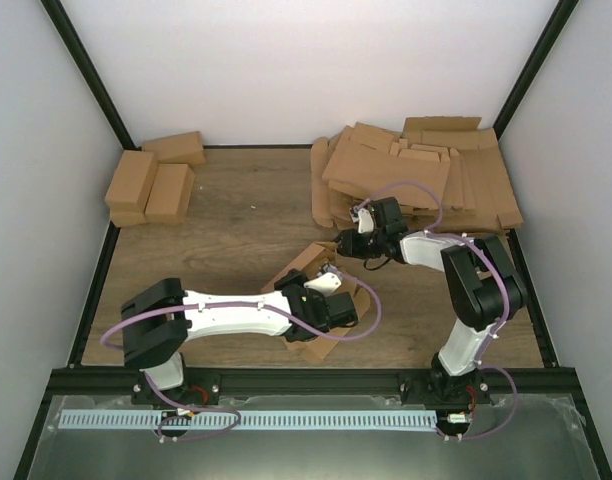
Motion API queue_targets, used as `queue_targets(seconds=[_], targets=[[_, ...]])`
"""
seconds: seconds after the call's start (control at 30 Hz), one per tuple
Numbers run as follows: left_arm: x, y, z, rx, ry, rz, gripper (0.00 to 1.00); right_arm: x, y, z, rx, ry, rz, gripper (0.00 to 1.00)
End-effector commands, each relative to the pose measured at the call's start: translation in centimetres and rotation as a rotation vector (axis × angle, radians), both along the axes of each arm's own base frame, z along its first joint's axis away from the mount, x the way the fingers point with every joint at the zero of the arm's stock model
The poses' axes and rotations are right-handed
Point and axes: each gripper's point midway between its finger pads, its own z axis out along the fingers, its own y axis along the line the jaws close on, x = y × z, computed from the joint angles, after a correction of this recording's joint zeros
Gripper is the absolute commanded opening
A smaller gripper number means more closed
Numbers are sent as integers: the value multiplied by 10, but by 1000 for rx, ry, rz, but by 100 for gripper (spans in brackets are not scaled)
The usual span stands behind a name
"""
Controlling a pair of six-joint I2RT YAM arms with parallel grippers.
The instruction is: Fold the paper box
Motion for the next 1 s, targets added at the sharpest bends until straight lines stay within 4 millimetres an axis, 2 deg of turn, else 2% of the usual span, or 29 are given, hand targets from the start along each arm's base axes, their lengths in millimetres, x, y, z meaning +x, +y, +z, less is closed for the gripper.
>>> queue_targets(seconds=[0.0, 0.13, 0.4, 0.77, 0.87, 0.97], targets=[[-2, -8, -4, 28, -16, -22, 4, -6, 22, 20, 127, -14, 129, 38], [-7, -13, -16, 57, -2, -42, 4, -14, 23, 11, 125, 7, 164, 38], [-12, -13, -37, 76, 47, -54, 4, -11, 6, -4, 35, -4, 81, 38], [-15, -16, -36, 78, 46, -68, 4, -41, 0, -23, 34, 52, 114, 39], [-12, -13, -33, 84, 17, -62, 4, -51, -6, -24, 23, 56, 98, 43], [-2, -4, -25, 83, -21, -26, 4, -52, -18, -22, -26, 40, 38, 49]])
